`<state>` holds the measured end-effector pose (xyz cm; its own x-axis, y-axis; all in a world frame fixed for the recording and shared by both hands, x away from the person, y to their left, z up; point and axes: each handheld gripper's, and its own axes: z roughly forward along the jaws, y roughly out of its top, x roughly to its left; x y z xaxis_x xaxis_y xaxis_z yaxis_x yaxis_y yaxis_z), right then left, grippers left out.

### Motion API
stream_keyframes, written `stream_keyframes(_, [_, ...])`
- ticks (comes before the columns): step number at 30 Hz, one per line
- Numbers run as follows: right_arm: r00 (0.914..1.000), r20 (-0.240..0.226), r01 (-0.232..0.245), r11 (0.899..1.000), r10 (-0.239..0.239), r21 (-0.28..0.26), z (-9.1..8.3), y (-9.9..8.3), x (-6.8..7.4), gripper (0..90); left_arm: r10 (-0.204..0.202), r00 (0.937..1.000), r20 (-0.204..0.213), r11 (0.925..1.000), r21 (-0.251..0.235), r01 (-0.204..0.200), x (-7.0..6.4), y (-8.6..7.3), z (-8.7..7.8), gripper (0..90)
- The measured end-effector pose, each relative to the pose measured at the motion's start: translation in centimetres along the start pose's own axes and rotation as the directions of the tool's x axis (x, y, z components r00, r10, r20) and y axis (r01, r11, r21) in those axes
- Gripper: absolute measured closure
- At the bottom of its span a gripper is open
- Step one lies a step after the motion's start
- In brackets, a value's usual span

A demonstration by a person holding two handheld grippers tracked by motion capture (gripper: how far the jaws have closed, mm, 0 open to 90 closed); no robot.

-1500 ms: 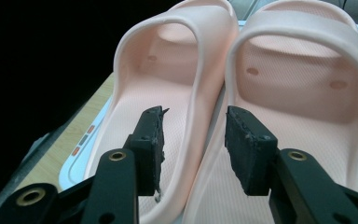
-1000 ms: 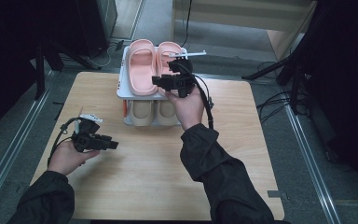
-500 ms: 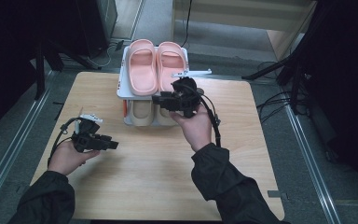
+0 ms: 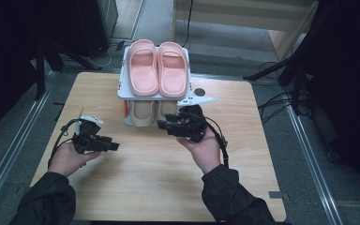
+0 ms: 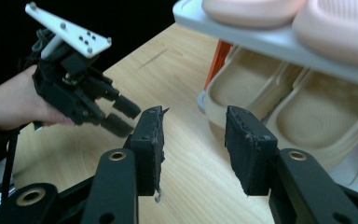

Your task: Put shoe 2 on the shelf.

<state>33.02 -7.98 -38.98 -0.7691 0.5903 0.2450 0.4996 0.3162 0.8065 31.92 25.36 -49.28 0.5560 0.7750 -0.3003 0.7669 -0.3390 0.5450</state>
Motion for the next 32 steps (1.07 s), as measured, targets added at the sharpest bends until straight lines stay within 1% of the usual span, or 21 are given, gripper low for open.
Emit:
stream_keyframes(2, [1.0000, 0.002, 0.001, 1.000, -0.001, 0.006, 0.0, -0.8, -0.2, 57.5, -0.001, 1.0000, -0.001, 1.0000, 0.002, 0.001, -0.1, 0.0, 0.0, 47.9])
stream_keyframes(3, [1.0000, -0.005, 0.006, 1.000, -0.006, 0.006, 0.1, -1.1, -0.3, 57.5, 0.004, 1.0000, -0.003, 1.0000, 0.002, -0.004, -0.1, 0.0, 0.0, 47.7])
stream_keyframes(4, [0.9999, -0.011, 0.001, 1.000, -0.001, 0.013, 0.1, -1.6, -0.3, 57.5, 0.001, 1.0000, -0.005, 1.0000, -0.002, -0.001, -0.1, 0.0, 0.0, 47.5])
stream_keyframes(6, [0.9998, -0.019, 0.012, 1.000, -0.011, 0.015, 0.2, -2.2, -0.3, 57.3, 0.002, 1.0000, -0.006, 1.0000, -0.002, -0.002, -0.2, -0.1, 0.0, 47.2])
stream_keyframes(7, [0.9997, -0.024, 0.008, 1.000, -0.008, 0.015, 0.3, -2.6, -0.3, 56.9, 0.005, 1.0000, -0.008, 1.0000, -0.001, -0.005, -0.1, -0.1, 0.0, 47.0])
stream_keyframes(10, [0.9996, -0.022, 0.018, 1.000, -0.017, 0.017, 0.3, -3.5, -0.5, 56.9, 0.006, 0.9999, -0.009, 1.0000, -0.001, -0.006, -0.2, -0.1, 0.0, 46.3])
stream_keyframes(12, [0.9995, -0.032, 0.008, 1.000, -0.007, 0.024, 0.3, -4.1, -0.7, 56.9, 0.006, 1.0000, -0.006, 1.0000, -0.003, -0.006, -0.3, -0.2, 0.0, 45.8])
stream_keyframes(18, [0.9989, -0.046, 0.010, 0.999, -0.008, 0.045, 0.2, -5.5, -1.1, 55.4, 0.015, 0.9999, -0.002, 0.9998, -0.009, -0.015, -0.6, -0.2, -0.1, 43.7])
stream_keyframes(19, [0.9986, -0.051, 0.018, 0.999, -0.016, 0.049, 0.3, -6.0, -1.2, 54.4, 0.014, 0.9999, 0.000, 0.9999, -0.010, -0.014, -0.7, -0.2, -0.1, 43.3])
stream_keyframes(22, [0.9955, -0.060, 0.075, 0.997, -0.073, 0.035, 0.3, -7.1, -1.4, 52.8, 0.024, 0.9997, 0.004, 0.9996, -0.013, -0.024, -0.9, -0.2, -0.1, 42.5])
stream_keyframes(24, [0.9940, -0.061, 0.093, 0.995, -0.090, 0.037, 0.4, -7.8, -1.4, 51.2, 0.035, 0.9994, 0.006, 0.9994, -0.005, -0.035, -1.1, -0.2, -0.1, 42.5])
stream_keyframes(26, [0.9932, -0.068, 0.097, 0.994, -0.094, 0.044, 0.5, -8.2, -1.5, 49.0, 0.044, 0.9990, 0.008, 0.9990, -0.001, -0.044, -1.4, -0.2, 0.0, 42.4])
stream_keyframes(29, [0.9933, -0.075, 0.092, 0.994, -0.088, 0.052, 0.5, -8.6, -1.6, 43.8, 0.057, 0.9983, 0.013, 0.9984, 0.002, -0.057, -1.6, -0.1, 0.2, 40.9])
stream_keyframes(32, [0.9942, -0.069, 0.086, 0.995, -0.082, 0.052, 0.3, -8.8, -2.0, 41.4, 0.066, 0.9977, 0.015, 0.9978, 0.003, -0.066, -1.8, -0.1, 0.4, 39.3])
